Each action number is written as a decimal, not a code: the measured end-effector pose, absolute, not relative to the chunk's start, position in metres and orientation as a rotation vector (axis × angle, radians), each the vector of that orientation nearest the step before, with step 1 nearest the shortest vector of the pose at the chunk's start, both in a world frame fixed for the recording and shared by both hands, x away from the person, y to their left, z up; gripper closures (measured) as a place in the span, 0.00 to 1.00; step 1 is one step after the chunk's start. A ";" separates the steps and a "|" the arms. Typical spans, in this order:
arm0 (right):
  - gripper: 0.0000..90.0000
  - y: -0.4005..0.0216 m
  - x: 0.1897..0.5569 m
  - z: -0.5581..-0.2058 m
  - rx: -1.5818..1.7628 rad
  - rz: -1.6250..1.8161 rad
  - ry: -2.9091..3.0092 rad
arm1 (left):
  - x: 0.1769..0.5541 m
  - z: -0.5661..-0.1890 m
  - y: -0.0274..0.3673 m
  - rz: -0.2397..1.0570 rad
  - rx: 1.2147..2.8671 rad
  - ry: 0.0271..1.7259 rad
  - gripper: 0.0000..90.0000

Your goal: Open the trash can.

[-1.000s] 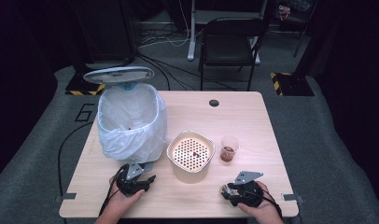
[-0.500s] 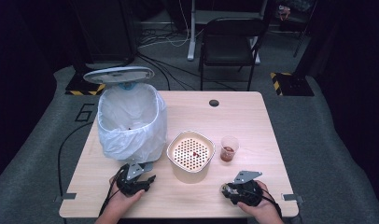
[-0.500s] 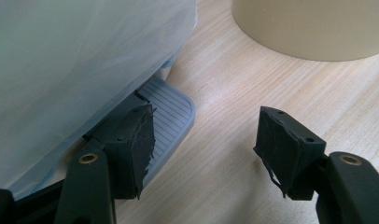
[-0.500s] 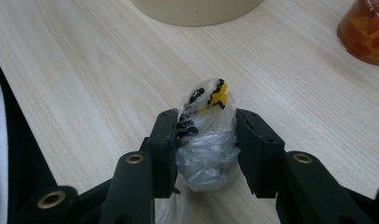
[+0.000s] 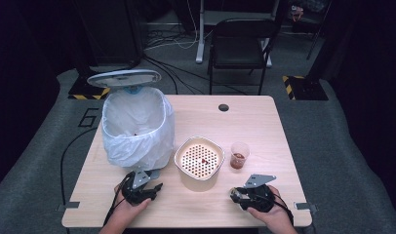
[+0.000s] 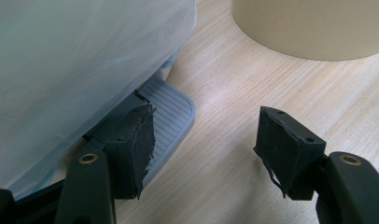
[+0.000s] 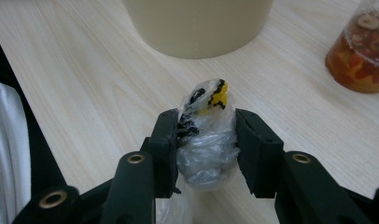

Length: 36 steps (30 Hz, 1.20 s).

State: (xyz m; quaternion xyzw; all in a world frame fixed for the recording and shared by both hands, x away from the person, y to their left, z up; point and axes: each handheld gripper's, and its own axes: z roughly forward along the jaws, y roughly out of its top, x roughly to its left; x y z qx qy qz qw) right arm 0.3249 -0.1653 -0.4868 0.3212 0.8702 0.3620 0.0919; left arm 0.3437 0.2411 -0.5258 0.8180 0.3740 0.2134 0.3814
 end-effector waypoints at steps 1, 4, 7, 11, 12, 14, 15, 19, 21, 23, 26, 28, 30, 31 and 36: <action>0.68 -0.164 0.325 -0.485 0.952 1.066 2.590 | 0.344 -0.526 0.241 0.546 2.086 0.954 0.41; 0.68 -0.161 0.328 -0.480 0.940 1.073 2.586 | 0.344 -0.526 0.241 0.544 2.087 0.953 0.41; 0.68 -0.159 0.329 -0.472 0.948 1.081 2.595 | 0.343 -0.526 0.241 0.539 2.084 0.958 0.41; 0.68 -0.158 0.331 -0.461 0.940 1.106 2.587 | 0.344 -0.526 0.241 0.544 2.088 0.953 0.41; 0.68 -0.158 0.331 -0.458 0.927 1.116 2.588 | 0.344 -0.526 0.241 0.545 2.089 0.953 0.41; 0.68 -0.158 0.332 -0.450 0.922 1.128 2.585 | 0.344 -0.526 0.241 0.549 2.086 0.953 0.41; 0.68 -0.158 0.332 -0.446 0.909 1.126 2.588 | 0.344 -0.526 0.241 0.548 2.088 0.952 0.41; 0.68 -0.158 0.333 -0.431 0.896 1.148 2.582 | 0.344 -0.526 0.241 0.549 2.087 0.952 0.41; 0.68 -0.158 0.334 -0.427 0.899 1.159 2.581 | 0.344 -0.526 0.241 0.548 2.086 0.953 0.41; 0.68 -0.155 0.336 -0.420 0.890 1.161 2.580 | 0.344 -0.526 0.241 0.548 2.086 0.953 0.41; 0.68 -0.151 0.336 -0.413 0.884 1.170 2.586 | 0.344 -0.526 0.241 0.547 2.088 0.952 0.41; 0.68 -0.149 0.337 -0.408 0.875 1.181 2.589 | 0.344 -0.526 0.241 0.550 2.087 0.953 0.41; 0.68 -0.146 0.338 -0.402 0.872 1.201 2.586 | 0.344 -0.526 0.241 0.549 2.086 0.953 0.41; 0.68 -0.144 0.339 -0.398 0.859 1.199 2.594 | 0.344 -0.526 0.241 0.550 2.087 0.953 0.41; 0.68 -0.134 0.344 -0.381 0.823 1.226 2.593 | 0.343 -0.526 0.241 0.551 2.086 0.954 0.41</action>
